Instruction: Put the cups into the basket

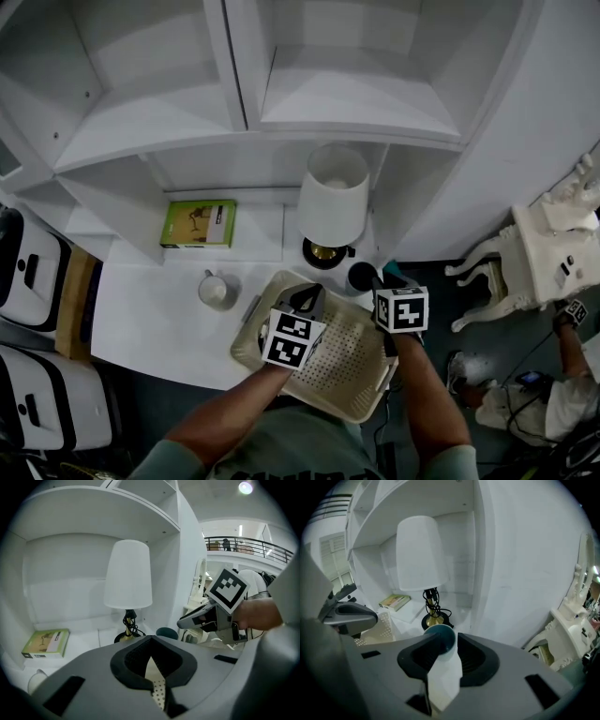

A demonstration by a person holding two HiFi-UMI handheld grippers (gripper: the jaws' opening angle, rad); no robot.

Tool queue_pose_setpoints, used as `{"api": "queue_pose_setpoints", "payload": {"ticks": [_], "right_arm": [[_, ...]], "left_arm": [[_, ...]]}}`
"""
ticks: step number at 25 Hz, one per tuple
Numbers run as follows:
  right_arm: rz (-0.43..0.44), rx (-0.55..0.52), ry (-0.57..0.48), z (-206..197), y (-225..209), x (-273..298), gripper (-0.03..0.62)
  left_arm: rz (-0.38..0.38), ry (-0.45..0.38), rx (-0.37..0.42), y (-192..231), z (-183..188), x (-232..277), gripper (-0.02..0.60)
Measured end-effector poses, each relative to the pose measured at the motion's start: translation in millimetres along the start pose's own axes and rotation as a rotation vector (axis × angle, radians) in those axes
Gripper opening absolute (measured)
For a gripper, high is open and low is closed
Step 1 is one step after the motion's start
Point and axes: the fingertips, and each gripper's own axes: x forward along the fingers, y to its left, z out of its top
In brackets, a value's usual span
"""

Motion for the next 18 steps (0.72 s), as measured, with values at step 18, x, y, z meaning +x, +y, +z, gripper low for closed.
{"api": "queue_pose_setpoints", "payload": {"ticks": [18], "right_arm": [[0.260, 0.011, 0.112, -7.6, 14.5, 42.0, 0.348]], "left_arm": [[0.010, 0.045, -0.051, 17.1, -13.9, 19.7, 0.008]]}}
